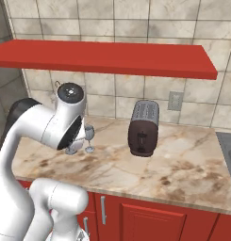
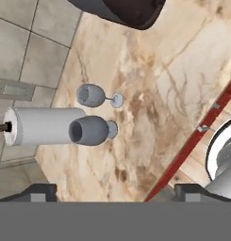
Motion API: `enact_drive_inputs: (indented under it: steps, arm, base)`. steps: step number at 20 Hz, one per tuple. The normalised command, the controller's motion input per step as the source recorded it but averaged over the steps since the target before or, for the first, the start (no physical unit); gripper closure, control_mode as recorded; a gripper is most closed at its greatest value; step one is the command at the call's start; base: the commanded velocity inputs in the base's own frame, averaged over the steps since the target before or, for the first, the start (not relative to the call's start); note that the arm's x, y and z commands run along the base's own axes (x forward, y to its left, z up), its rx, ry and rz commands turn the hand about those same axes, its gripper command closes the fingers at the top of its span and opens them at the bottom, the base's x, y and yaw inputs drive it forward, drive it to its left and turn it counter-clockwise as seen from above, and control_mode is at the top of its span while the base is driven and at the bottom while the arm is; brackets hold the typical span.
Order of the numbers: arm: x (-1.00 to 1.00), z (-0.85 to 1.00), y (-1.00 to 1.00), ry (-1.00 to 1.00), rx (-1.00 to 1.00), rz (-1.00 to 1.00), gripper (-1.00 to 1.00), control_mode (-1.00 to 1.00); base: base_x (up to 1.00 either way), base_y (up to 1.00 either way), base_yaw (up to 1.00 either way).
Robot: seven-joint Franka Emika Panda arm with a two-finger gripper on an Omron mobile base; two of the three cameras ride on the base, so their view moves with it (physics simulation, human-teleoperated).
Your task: Retrieve the wine glasses from the counter and place one next to each plate.
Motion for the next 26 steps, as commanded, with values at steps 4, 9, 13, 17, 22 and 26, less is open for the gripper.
enact_drive_inputs:
  steps: [4,9,13,17,22,26]
  arm:
    - [-0.02,-0.02,-0.02,0.0,0.42,-0.07,-1.0,-1.0]
    - [0.0,-0.13,0.0,0.08,0.24,-0.04,-1.0,-1.0]
    - [0.0,-0.23,0.0,0.14,0.24,-0.03,-1.0,-1.0]
    - [0.0,-0.21,0.0,0.29,0.32,-0.09,-1.0,-1.0]
    - [-0.01,-0.36,0.0,0.2,0.23,-0.19,-1.0,-1.0]
    - [0.0,-0.44,0.06,0.18,0.03,-0.32,-1.0,-1.0]
  base:
    - [0.0,0.0,0.0]
    - [0.0,0.0,0.0]
    - [0.0,0.0,0.0]
    - [0.0,0.0,0.0]
    - [0.0,0.0,0.0]
    - [0.0,0.0,0.0]
